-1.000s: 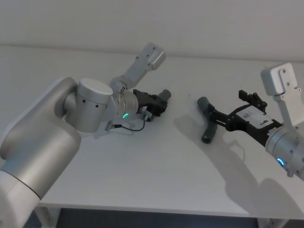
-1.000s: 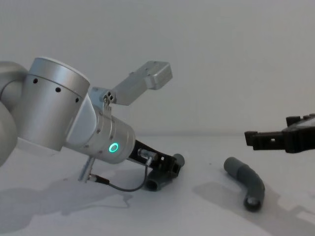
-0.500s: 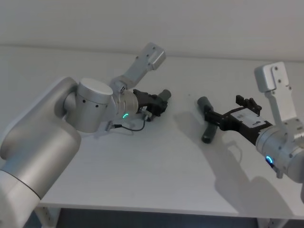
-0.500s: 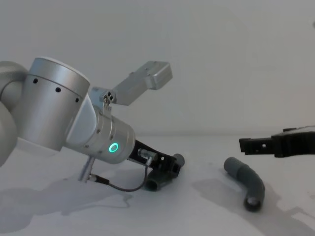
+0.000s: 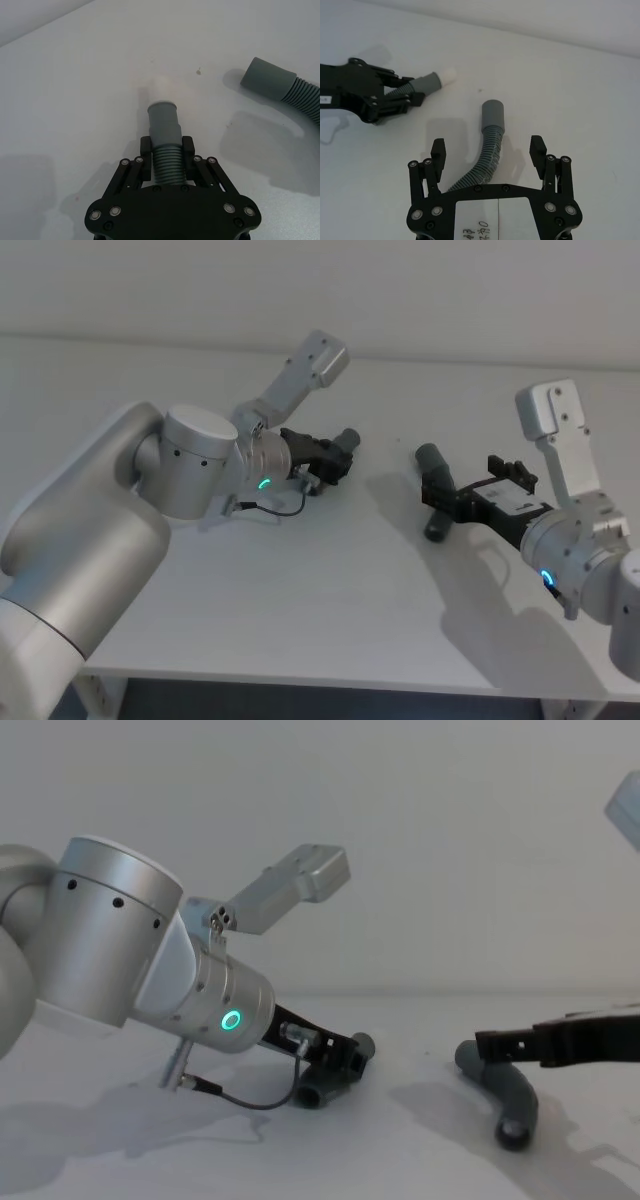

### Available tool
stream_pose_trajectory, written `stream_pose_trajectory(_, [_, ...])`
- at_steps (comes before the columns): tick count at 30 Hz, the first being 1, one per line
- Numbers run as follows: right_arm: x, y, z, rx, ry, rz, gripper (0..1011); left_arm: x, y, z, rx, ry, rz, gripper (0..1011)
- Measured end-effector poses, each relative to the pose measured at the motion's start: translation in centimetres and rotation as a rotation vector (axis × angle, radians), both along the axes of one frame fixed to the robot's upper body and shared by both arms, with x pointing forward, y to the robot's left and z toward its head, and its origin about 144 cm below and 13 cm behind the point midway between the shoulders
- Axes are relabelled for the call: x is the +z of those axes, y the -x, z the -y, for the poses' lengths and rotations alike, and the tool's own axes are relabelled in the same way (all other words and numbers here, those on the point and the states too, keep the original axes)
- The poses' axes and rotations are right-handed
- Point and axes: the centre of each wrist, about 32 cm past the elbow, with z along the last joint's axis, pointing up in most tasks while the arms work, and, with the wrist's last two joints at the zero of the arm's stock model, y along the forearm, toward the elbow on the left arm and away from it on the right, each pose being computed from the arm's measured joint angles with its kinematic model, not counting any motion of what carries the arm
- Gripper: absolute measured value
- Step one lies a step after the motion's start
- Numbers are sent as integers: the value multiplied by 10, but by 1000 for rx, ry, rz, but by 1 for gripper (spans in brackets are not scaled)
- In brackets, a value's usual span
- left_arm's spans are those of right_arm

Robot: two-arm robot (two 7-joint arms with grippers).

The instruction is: Use both hands to pick up one end of the pipe from the table, align the ends, and insert them.

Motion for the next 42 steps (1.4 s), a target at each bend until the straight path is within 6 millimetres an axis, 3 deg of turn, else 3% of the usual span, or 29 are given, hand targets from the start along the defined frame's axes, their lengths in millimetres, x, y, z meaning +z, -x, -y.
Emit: stream_pose_trajectory(42, [-16, -25, -16, -21, 37, -107, 1001, 0, 0, 0, 0, 0, 0, 347])
